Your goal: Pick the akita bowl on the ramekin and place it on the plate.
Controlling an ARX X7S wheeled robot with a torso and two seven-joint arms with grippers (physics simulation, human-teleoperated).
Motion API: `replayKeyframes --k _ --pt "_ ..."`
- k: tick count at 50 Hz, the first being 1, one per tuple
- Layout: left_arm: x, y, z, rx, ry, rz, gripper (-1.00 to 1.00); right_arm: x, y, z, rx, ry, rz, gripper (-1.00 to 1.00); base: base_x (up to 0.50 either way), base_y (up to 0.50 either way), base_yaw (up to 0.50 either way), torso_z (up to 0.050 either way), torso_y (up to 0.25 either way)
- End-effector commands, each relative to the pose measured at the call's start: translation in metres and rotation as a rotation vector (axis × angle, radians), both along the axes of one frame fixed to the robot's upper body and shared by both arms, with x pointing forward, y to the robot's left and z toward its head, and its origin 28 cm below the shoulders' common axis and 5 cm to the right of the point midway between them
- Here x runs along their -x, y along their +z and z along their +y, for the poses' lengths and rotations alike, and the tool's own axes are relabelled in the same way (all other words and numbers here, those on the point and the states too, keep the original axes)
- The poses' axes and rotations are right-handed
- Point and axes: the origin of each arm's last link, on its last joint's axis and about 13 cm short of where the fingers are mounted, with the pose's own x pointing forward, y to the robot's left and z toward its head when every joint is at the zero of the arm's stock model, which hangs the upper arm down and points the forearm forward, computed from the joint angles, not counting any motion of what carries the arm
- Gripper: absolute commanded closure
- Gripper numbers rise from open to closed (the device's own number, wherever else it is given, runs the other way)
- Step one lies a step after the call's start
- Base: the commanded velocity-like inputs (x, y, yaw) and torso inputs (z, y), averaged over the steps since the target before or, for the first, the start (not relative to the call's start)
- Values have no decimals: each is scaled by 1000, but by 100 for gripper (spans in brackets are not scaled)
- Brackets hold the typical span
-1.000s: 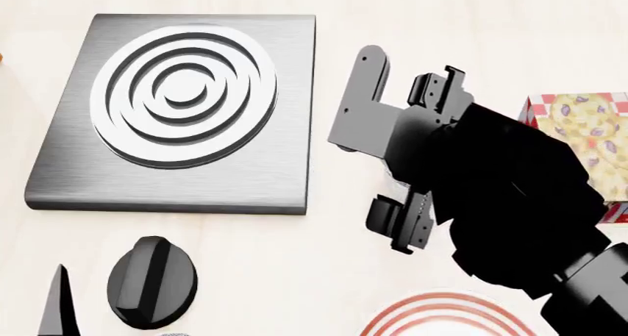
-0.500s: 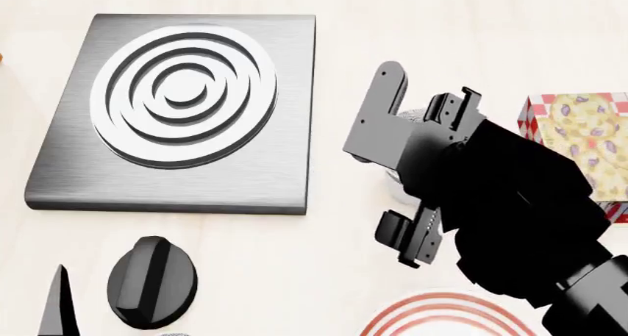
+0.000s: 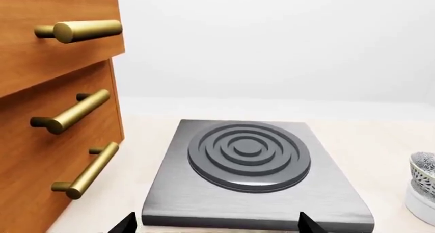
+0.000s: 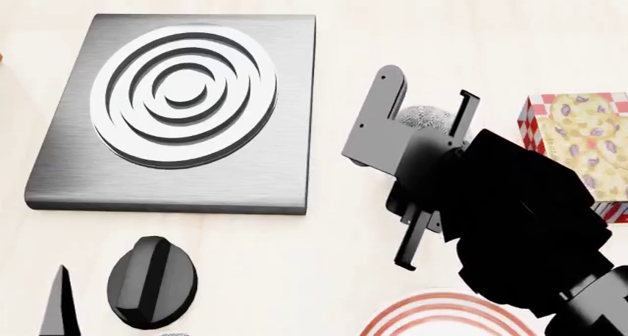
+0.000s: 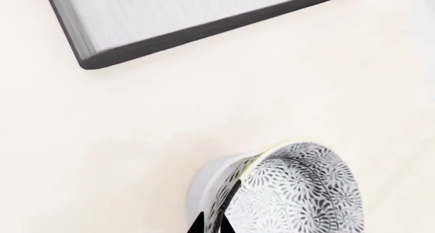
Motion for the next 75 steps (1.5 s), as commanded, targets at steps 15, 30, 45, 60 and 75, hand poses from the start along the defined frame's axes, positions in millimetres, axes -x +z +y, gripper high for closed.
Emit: replayKeyframes --k 15,30,45,60,75 --pt "1 -1 -5 9 -24 6 -100 32 51 -11 129 73 -106 100 0 0 0 0 0" --pt "3 3 -3 27 -26 -2 -100 75 86 -8 363 137 -42 100 0 0 0 0 0" --pt "3 7 0 22 -5 -16 -100 158 52 -6 418 288 78 100 0 0 0 0 0" --pt "3 7 1 18 -2 -18 -100 193 32 -16 307 283 112 100 0 0 0 0 0" --pt "3 6 0 20 -3 -18 -100 211 17 -24 267 275 198 100 0 0 0 0 0"
